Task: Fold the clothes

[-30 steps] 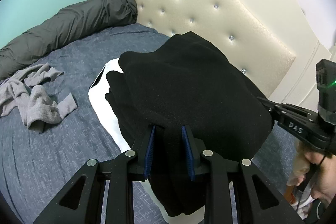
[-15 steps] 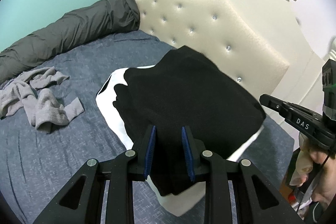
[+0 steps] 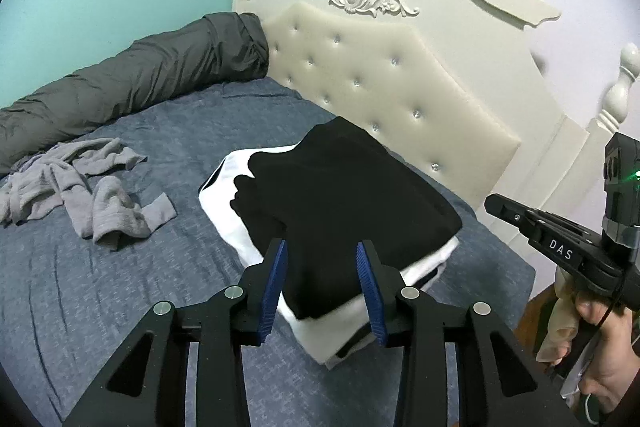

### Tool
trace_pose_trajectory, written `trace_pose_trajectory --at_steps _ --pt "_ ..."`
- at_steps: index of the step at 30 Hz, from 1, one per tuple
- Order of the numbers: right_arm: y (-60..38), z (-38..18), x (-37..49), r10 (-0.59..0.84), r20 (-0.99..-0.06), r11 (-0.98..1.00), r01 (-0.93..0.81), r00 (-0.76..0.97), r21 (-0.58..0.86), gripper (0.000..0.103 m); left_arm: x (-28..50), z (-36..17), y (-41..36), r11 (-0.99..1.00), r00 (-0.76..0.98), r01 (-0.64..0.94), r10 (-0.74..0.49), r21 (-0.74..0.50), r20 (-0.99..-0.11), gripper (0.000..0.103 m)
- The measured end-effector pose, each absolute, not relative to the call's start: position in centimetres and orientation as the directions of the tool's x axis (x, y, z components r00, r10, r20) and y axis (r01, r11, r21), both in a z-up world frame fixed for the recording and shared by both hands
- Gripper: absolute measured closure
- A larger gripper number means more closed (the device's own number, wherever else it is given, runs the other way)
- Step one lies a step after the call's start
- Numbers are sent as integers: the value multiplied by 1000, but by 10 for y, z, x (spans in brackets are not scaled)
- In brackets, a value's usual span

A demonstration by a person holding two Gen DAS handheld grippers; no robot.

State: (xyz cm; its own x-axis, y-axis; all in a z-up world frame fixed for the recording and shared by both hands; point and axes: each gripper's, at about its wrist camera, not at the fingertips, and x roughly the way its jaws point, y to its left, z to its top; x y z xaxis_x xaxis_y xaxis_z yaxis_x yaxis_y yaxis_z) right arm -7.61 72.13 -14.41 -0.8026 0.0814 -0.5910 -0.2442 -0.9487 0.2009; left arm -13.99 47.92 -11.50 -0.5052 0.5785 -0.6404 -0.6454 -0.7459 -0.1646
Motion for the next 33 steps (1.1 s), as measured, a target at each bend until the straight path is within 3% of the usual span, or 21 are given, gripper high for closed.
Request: trace_pose_trajectory --at_steps 4,8,16,20,27,33 --pt "711 -133 -64 82 -587 -951 -239 -805 195 100 -128 -105 465 -750 -519 -642 579 -160 -629 43" --pt "702 -123 -50 87 -581 -949 -246 -809 200 82 -114 -94 454 -756 -535 -636 578 -156 -616 29" --pt "686 -108 -24 98 -566 -947 -251 -819 199 61 -89 -74 435 -760 -564 -635 577 -136 -591 23" --pt "679 -101 -13 115 -555 -948 -258 -824 187 46 -78 -64 426 -760 -577 -636 584 -134 -571 12" --pt "667 -88 7 142 -538 -946 -274 -831 172 26 -65 -57 411 -763 -587 -633 584 -131 -561 1" --pt "652 -83 23 145 -538 -945 -277 -830 173 12 -56 -53 397 -765 -595 -630 585 -133 -551 0"
